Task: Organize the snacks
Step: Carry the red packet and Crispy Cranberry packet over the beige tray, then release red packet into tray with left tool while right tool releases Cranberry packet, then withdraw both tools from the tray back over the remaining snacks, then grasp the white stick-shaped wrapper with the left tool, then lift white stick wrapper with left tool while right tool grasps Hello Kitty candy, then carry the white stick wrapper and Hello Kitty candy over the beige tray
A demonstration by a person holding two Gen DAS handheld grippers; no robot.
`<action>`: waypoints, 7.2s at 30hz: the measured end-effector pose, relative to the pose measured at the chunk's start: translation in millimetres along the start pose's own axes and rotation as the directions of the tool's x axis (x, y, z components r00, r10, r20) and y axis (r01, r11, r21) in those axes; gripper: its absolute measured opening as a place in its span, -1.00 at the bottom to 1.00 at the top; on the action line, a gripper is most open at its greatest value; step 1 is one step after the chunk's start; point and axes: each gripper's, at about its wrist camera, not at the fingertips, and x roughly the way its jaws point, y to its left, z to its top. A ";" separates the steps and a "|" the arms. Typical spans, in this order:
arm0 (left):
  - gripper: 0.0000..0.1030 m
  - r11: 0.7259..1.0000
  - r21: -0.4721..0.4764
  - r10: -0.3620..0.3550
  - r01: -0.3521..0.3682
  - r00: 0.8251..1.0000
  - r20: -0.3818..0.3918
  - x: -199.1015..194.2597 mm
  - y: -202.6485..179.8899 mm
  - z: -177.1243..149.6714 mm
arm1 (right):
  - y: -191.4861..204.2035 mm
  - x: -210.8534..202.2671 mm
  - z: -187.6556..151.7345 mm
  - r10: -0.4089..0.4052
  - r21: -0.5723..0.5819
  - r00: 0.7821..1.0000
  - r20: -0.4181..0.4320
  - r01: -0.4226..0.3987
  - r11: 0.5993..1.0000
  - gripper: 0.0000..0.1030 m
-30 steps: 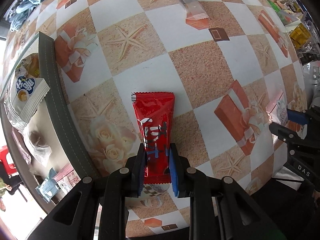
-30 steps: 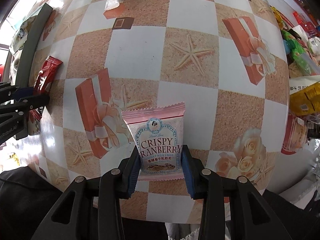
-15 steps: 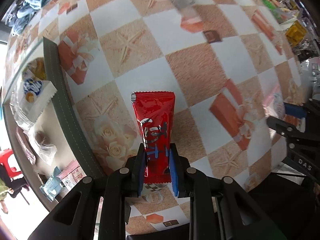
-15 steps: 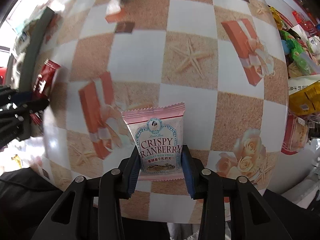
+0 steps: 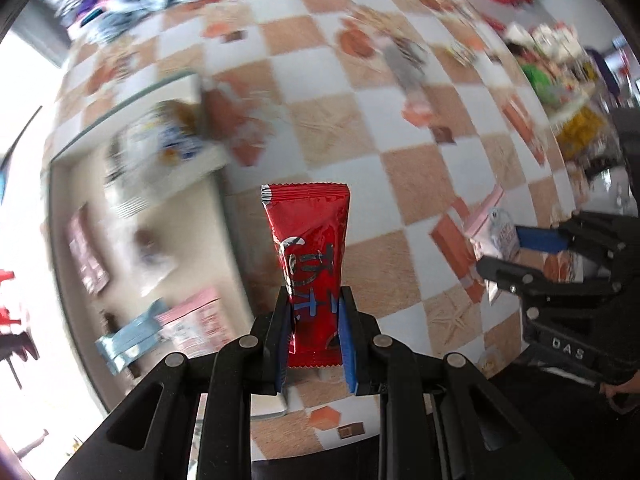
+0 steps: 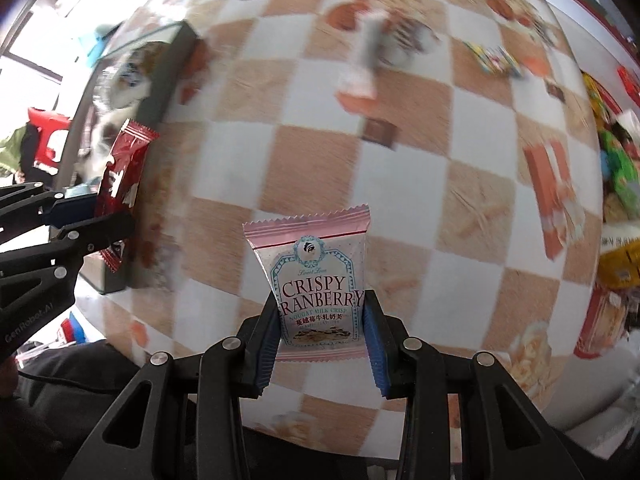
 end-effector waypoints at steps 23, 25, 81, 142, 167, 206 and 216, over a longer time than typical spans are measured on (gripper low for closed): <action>-0.54 0.927 -0.375 0.057 -0.029 0.996 0.065 -29.1 166.2 -57.4 | 193.7 -14.3 55.5 0.061 -0.419 0.998 0.035 -0.040 0.907 -0.22; -0.54 0.919 -0.393 0.050 -0.021 0.997 0.064 -29.8 177.5 -59.8 | 203.7 -14.0 57.5 0.057 -0.429 0.998 0.033 -0.038 0.903 -0.22; 0.47 0.997 0.039 -0.059 0.060 0.998 -0.026 -22.0 20.4 31.0 | 3.7 5.4 3.7 -0.013 0.307 1.000 -0.020 0.019 0.952 0.50; -0.69 0.998 0.018 0.053 -0.052 0.998 -0.031 84.2 -75.8 196.2 | -191.6 -1.6 -30.7 -0.018 0.354 1.000 -0.007 0.020 0.935 0.50; -0.67 0.999 -0.048 0.005 -0.008 0.998 -0.066 71.6 -28.2 92.5 | -211.7 6.6 166.7 -0.148 0.773 0.986 0.074 0.037 0.633 0.39; -0.68 0.995 0.012 0.098 -0.098 0.994 -0.051 70.0 -53.8 57.2 | -84.3 20.6 12.1 -0.150 0.150 0.988 -0.035 0.154 0.977 -0.49; -0.68 0.995 0.013 0.099 -0.098 0.995 -0.025 43.1 -52.2 52.5 | -61.6 11.4 -9.6 -0.109 0.140 0.994 -0.023 0.111 0.984 -0.49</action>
